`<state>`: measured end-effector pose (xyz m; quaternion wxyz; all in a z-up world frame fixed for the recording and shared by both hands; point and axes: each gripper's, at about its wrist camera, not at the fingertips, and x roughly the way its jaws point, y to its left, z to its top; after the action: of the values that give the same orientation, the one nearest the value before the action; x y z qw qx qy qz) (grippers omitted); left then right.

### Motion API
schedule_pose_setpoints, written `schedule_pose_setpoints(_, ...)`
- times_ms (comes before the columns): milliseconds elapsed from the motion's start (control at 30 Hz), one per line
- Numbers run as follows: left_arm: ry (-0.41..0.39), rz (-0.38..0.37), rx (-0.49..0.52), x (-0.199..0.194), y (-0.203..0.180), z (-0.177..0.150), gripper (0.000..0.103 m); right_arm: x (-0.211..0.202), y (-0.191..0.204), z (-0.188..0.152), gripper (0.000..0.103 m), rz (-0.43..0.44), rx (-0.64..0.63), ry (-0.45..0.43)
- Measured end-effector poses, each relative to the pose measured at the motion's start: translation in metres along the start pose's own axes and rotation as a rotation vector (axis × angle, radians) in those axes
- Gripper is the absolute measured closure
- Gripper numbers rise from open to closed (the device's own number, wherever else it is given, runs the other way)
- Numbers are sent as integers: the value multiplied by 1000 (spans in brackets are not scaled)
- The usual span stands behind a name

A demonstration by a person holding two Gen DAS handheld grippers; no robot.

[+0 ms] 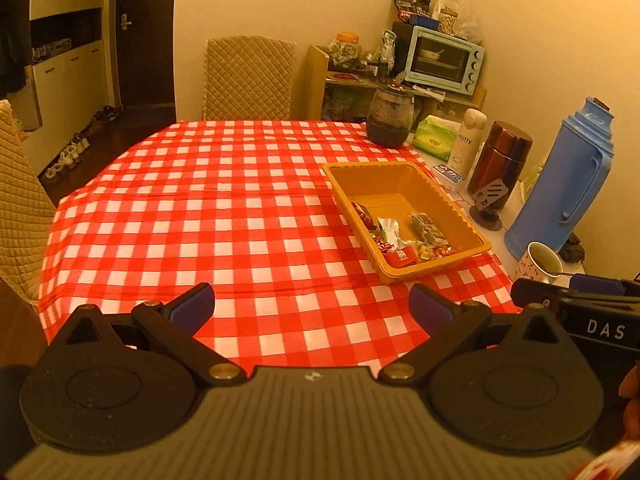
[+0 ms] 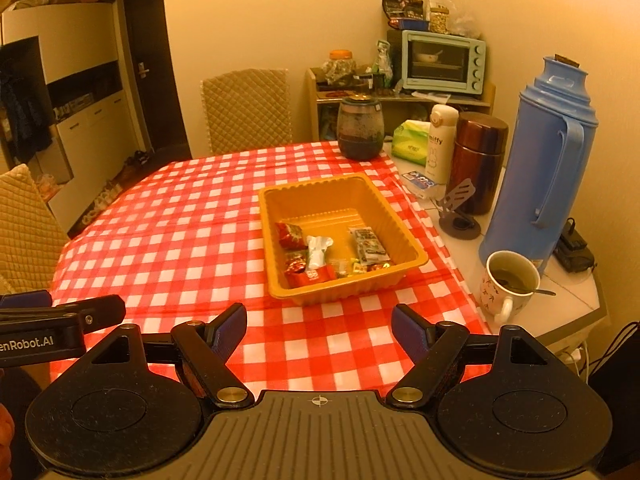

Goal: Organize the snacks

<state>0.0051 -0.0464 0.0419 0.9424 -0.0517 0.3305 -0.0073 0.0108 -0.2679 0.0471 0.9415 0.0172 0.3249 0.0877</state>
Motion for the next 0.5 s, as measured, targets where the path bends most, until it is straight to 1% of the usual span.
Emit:
schedule_pose_setpoints(267,-9,-2,10,-18,2,-6,0,-20,9,-11,24,-1,-15,-4)
schedule_pose_setpoints(500,-6,-3,16,-24,0,-12,0,-26,12,-15,24,4,-25,-6)
